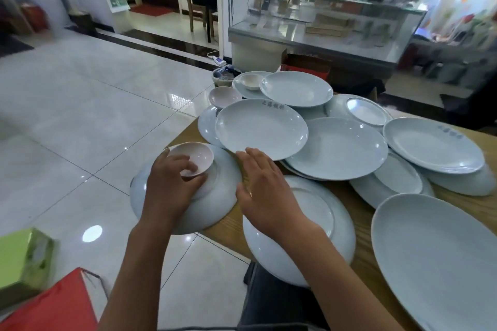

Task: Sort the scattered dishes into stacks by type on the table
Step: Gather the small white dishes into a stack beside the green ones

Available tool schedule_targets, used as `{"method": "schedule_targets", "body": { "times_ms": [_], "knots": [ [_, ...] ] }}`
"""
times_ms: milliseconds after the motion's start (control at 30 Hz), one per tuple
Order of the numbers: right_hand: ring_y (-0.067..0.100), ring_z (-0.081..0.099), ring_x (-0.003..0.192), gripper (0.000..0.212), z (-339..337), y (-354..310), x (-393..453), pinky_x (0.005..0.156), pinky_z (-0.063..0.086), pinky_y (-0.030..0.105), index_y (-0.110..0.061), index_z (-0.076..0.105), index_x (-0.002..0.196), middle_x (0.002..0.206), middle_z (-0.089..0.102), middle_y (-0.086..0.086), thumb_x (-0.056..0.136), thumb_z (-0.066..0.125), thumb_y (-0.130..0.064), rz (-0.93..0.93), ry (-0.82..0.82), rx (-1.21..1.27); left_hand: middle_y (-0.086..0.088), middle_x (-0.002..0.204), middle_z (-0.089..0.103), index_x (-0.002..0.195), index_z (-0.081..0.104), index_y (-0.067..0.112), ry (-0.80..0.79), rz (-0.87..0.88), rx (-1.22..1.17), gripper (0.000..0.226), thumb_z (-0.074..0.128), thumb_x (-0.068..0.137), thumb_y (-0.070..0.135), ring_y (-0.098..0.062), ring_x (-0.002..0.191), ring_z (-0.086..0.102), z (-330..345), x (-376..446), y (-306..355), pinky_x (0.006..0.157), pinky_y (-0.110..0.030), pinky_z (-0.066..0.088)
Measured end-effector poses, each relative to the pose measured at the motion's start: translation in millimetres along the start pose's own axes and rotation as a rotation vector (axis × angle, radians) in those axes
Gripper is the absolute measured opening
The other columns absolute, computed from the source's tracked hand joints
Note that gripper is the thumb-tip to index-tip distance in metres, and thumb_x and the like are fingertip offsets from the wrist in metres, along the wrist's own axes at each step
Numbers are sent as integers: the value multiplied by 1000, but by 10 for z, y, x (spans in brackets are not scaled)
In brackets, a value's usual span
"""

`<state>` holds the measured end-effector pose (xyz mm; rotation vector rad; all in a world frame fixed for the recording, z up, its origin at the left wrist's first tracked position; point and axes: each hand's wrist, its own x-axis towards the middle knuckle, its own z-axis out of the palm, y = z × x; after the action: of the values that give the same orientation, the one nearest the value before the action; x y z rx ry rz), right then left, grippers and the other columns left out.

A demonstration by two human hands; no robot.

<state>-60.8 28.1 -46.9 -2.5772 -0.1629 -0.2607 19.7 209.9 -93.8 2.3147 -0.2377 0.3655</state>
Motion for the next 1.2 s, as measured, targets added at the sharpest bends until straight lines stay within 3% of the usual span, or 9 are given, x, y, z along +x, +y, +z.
{"method": "schedule_targets", "body": {
  "times_ms": [333, 400, 533, 600, 700, 833, 967, 1067, 1200],
  "knots": [
    [10, 34, 135, 51, -2, 3, -96, 112, 23, 18, -19, 43, 143, 145, 44, -3, 93, 53, -18, -7, 98, 95, -2, 104, 71, 79, 73, 9, 84, 158, -58, 22, 86, 66, 23, -12, 110, 56, -147, -182, 326, 90, -28, 45],
    [6, 40, 130, 46, -57, 31, -161, 109, 30, 17, -22, 46, 140, 140, 49, -6, 95, 54, -19, 3, 157, 127, 0, 108, 71, 81, 73, 13, 45, 171, -107, 24, 82, 68, 32, -17, 113, 59, -138, -206, 458, 95, -35, 48],
    [4, 42, 131, 39, -247, 124, -300, 109, 35, 20, -24, 48, 140, 142, 49, -7, 101, 45, -24, 20, 214, 159, 6, 113, 69, 83, 74, 17, -50, 161, -224, 32, 73, 67, 45, -10, 120, 54, -56, -243, 786, 100, -29, 44],
    [4, 40, 133, 39, -404, 176, -390, 108, 31, 13, -24, 48, 140, 144, 47, -6, 102, 42, -23, 25, 232, 155, 8, 113, 68, 85, 74, 20, -102, 149, -319, 32, 73, 66, 46, -7, 122, 53, 8, -259, 962, 102, -36, 46],
    [5, 44, 129, 37, -634, 251, -535, 102, 29, 5, -22, 52, 138, 141, 51, -5, 102, 44, -20, 44, 293, 147, 18, 109, 67, 83, 73, 28, -182, 155, -447, 30, 74, 62, 50, 1, 123, 51, 83, -281, 1218, 101, -32, 46],
    [2, 48, 122, 34, -887, 457, -775, 99, 29, 0, -22, 56, 133, 135, 55, -7, 100, 48, -23, 108, 396, 131, 19, 110, 66, 81, 73, 27, -274, 240, -473, 22, 76, 64, 41, 5, 125, 46, 258, -319, 1567, 101, -26, 44],
    [3, 58, 109, 31, -1111, 741, -1061, 93, 50, 20, -27, 60, 129, 124, 62, -9, 98, 55, -25, 172, 501, 144, 20, 108, 68, 77, 74, 28, -331, 334, -540, 18, 80, 63, 38, 3, 128, 45, 518, -425, 1924, 104, -36, 44],
    [0, 58, 106, 28, -1287, 931, -1314, 89, 49, 14, -27, 62, 125, 119, 64, -11, 97, 55, -26, 225, 524, 173, 17, 113, 67, 79, 74, 27, -392, 390, -536, 15, 83, 68, 23, 1, 130, 43, 702, -557, 2213, 107, -31, 40],
    [-2, 59, 96, 20, -1500, 1188, -1728, 81, 45, 9, -26, 64, 114, 109, 65, -11, 96, 57, -26, 305, 600, 178, 17, 126, 60, 91, 74, 30, -552, 472, -509, 25, 82, 69, 25, 10, 131, 36, 968, -722, 2609, 104, -18, 36]
  ]
}}
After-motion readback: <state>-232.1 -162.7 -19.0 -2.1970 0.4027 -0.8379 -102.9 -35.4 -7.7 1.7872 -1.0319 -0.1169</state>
